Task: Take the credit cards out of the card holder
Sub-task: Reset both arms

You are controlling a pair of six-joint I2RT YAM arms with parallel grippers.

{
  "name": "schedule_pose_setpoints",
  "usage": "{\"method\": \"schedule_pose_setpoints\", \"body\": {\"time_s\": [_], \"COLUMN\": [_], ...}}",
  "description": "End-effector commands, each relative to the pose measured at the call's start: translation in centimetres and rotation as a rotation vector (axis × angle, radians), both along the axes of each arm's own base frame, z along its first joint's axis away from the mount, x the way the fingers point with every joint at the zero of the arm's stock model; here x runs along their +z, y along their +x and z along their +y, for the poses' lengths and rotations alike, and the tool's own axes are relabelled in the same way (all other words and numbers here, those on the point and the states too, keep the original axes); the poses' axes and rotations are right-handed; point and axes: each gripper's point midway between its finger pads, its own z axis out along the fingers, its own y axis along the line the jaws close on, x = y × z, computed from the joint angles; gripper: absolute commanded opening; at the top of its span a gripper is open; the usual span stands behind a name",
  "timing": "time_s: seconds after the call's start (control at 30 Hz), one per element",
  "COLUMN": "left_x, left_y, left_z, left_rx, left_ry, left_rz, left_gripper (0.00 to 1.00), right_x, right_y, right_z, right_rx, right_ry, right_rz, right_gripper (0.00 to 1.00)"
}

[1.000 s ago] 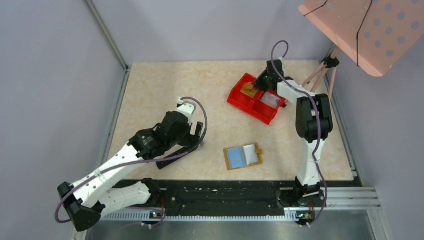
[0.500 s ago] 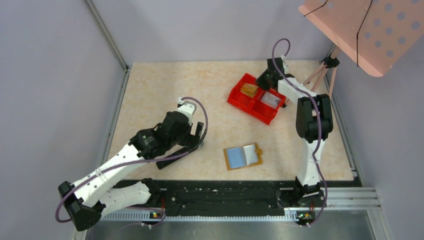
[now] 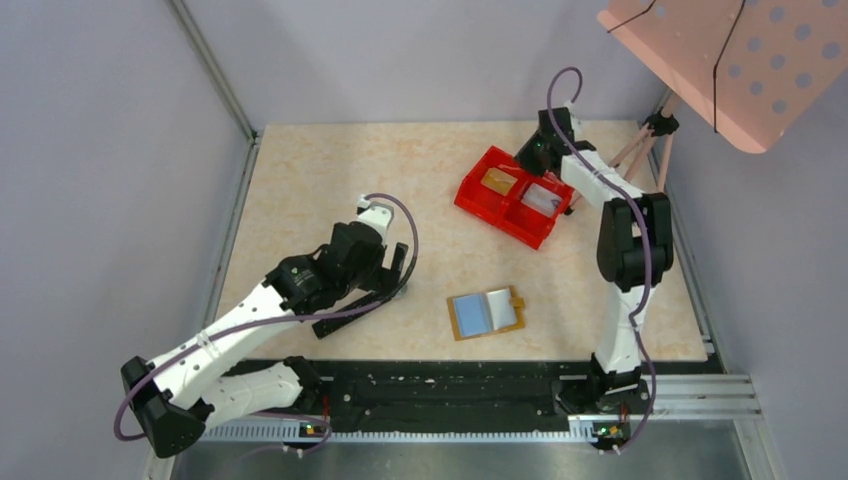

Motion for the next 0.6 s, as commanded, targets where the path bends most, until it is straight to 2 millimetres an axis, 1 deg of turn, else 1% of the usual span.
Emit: {"method": "schedule_pose_setpoints", "body": {"time_s": [0.0,0.07,0.13,0.17,0.27,0.3,0.33,0.47,0.57], "left_x": [0.4,0.8,1.9,2.4,4.9,5.7,6.4,8.6,9.6], "left_y": [0.9,1.1,1.2,1.3,1.2,1.1,1.1,0.7,0.4], "left_z": [0.5,0.6,0.6,0.5,0.1,-0.1,-0.2,-0.9,-1.4], "left_rx": [0.048,0.075,0.105,0.109,0.098,0.092,0.088,0.074,0.052], "left_ry": [0.017,0.010,-0.026,-0.052,-0.156,-0.190,-0.220,-0.333,-0.393], "left_rz": [-0.029,-0.033,-0.050,-0.064,-0.133,-0.153,-0.170,-0.210,-0.221], "left_gripper": [0.99,0.99,0.99,0.99,0.99,0.99,0.99,0.99,0.99], "right_x": [7.8,8.9,9.9,10.5,11.2,12.1,11.5,13.0,13.7], "right_y": [-1.2,-2.6,-4.6,-5.8,-9.9,-11.7,-13.5,-19.3,-22.9], "right_z": [2.1,3.5,5.0,5.7,6.9,7.1,7.1,6.5,4.8], "right_rx": [0.126,0.195,0.279,0.330,0.443,0.471,0.498,0.561,0.575], "right_ry": [-0.010,-0.033,-0.059,-0.081,-0.114,-0.112,-0.123,-0.185,-0.215], "right_rz": [-0.160,-0.184,-0.208,-0.227,-0.264,-0.291,-0.288,-0.377,-0.407], "right_gripper": [0.28,0.28,0.29,0.31,0.36,0.40,0.46,0.70,0.93]}}
